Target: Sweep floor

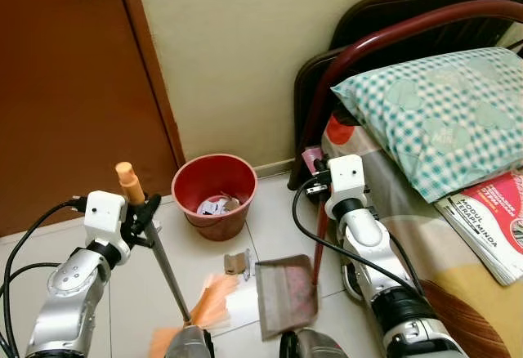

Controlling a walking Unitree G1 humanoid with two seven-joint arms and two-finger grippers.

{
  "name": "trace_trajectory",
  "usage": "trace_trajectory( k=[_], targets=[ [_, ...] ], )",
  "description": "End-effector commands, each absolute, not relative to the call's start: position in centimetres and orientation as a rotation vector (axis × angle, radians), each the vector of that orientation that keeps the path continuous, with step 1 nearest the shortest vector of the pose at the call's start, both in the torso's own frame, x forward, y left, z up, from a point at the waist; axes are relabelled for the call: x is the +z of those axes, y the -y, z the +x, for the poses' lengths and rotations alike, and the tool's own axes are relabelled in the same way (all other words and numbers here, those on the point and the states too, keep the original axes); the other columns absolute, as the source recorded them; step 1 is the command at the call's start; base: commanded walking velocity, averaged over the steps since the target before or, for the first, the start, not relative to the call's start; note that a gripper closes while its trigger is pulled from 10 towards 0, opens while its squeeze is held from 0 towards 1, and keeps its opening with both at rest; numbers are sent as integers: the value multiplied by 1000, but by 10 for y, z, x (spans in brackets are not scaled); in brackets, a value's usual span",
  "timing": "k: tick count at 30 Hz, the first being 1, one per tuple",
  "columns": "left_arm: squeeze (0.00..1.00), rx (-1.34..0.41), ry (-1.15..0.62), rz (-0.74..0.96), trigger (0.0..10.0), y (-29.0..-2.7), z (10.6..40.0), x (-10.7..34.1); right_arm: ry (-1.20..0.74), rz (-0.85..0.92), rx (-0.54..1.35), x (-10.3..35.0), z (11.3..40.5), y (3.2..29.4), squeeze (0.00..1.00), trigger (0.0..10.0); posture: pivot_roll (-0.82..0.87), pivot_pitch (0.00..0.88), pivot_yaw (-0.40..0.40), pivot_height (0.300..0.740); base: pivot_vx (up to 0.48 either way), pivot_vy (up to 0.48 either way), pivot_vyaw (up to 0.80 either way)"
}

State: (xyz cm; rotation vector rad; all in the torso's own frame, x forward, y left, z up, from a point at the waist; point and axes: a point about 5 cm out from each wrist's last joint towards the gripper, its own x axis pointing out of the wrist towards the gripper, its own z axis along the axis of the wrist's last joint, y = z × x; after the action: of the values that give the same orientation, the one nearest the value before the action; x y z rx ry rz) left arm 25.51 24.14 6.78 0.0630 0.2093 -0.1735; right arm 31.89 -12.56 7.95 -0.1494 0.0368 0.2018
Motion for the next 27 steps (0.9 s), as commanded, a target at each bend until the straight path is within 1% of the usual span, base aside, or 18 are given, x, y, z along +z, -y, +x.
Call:
trace_trajectory(
  k=[1, 3, 9, 14, 17, 18, 21, 22, 24, 26, 27],
  targets=[
    [0, -66, -289, 129, 10000, -256, 248, 52, -14, -154, 209, 86, 320, 126, 0, 10000, 54, 97, -42, 740, 0, 0, 0],
    [0, -1, -256, 139, 10000, -257, 252, 56, -14, -156, 207, 86, 321, 127, 0, 10000, 55, 96, -43, 740, 0, 0, 0],
    [0, 122, -167, 158, 10000, -259, 264, 70, -12, -158, 211, 89, 323, 128, 0, 10000, 53, 94, -49, 740, 0, 0, 0],
    [0, 180, -115, 174, 10000, -262, 271, 77, -21, -165, 208, 90, 327, 134, 0, 10000, 46, 91, -51, 740, 0, 0, 0],
    [0, 208, -89, 218, 10000, -259, 279, 80, -31, -186, 177, 92, 331, 142, 0, 10000, 43, 88, -51, 740, 0, 0, 0],
    [0, 212, -80, 209, 10000, -258, 280, 81, -27, -186, 171, 92, 331, 143, 0, 10000, 41, 87, -51, 740, 0, 0, 0],
    [0, 196, -11, 168, 10000, -244, 293, 91, -21, -189, 159, 94, 332, 144, 0, 10000, 39, 87, -52, 740, 0, 0, 0],
    [0, 196, -11, 168, 10000, -244, 293, 91, -21, -189, 159, 94, 332, 144, 0, 10000, 39, 87, -52, 740, 0, 0, 0],
    [0, 174, 22, 109, 10000, -227, 306, 97, -16, -187, 151, 94, 333, 142, 0, 10000, 39, 84, -55, 740, 0, 0, 0],
    [0, 167, 34, 85, 10000, -220, 310, 99, -12, -183, 151, 94, 332, 141, 0, 10000, 37, 83, -54, 740, 0, 0, 0],
    [0, 148, 48, 52, 10000, -210, 315, 101, -7, -179, 153, 95, 332, 139, 0, 10000, 37, 83, -54, 740, 0, 0, 0]
  ],
)
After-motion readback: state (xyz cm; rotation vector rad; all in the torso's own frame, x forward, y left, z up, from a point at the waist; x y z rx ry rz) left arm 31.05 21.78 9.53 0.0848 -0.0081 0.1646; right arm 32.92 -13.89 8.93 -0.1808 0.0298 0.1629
